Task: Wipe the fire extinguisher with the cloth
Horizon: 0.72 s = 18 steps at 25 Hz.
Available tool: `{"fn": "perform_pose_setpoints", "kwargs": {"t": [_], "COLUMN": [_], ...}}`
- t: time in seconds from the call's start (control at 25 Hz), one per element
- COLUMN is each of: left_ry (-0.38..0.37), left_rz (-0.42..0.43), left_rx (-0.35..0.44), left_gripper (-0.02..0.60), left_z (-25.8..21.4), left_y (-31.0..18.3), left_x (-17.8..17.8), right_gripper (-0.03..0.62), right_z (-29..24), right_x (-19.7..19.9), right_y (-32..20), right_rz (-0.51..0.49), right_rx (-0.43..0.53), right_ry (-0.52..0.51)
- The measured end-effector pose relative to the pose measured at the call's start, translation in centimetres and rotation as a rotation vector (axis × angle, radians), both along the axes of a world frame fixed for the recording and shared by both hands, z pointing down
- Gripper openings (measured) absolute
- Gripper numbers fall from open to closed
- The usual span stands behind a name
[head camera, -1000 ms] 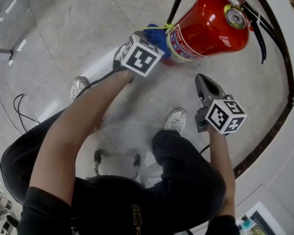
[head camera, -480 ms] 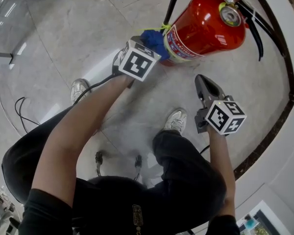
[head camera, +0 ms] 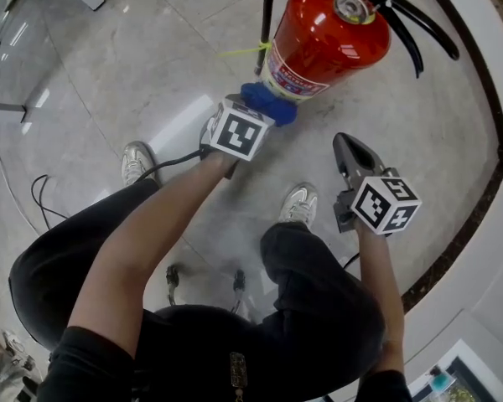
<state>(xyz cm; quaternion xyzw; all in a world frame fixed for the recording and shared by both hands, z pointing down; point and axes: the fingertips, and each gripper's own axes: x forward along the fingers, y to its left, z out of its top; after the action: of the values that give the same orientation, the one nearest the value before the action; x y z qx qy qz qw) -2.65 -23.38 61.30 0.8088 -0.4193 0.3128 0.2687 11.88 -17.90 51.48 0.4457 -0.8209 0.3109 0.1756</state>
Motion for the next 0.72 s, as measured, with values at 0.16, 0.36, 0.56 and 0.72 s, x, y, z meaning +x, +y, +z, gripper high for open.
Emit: {"fn": "perform_pose_setpoints", "kwargs": {"t": [0.16, 0.36, 0.56, 0.72], "left_ry": [0.026, 0.064, 0.149, 0.164], "left_rz": [-0.034, -0.036, -0.051, -0.025], "left_rx": [-0.047, -0.062, -0.099, -0.069], "left_gripper": [0.064, 0.064, 0.064, 0.064], "left_z": [0.9, 1.1, 1.4, 1.2], "left_y": [1.2, 1.7, 1.8, 1.5], "left_x": [2.0, 5.1, 8.9, 11.0], "right_gripper": [0.003, 0.003, 0.003, 0.003], "right_z": [-0.2, -0.4, 0.2, -0.1], "right_x": [1.1, 2.6, 3.6, 4.3], "right_y": [0.5, 0.6, -0.3, -0.9], "right_rz": [0.014, 0.036, 0.012, 0.012], "right_rx": [0.006, 0.017, 0.028, 0.029], "right_ry": [-0.016, -0.029, 0.047, 0.076]}}
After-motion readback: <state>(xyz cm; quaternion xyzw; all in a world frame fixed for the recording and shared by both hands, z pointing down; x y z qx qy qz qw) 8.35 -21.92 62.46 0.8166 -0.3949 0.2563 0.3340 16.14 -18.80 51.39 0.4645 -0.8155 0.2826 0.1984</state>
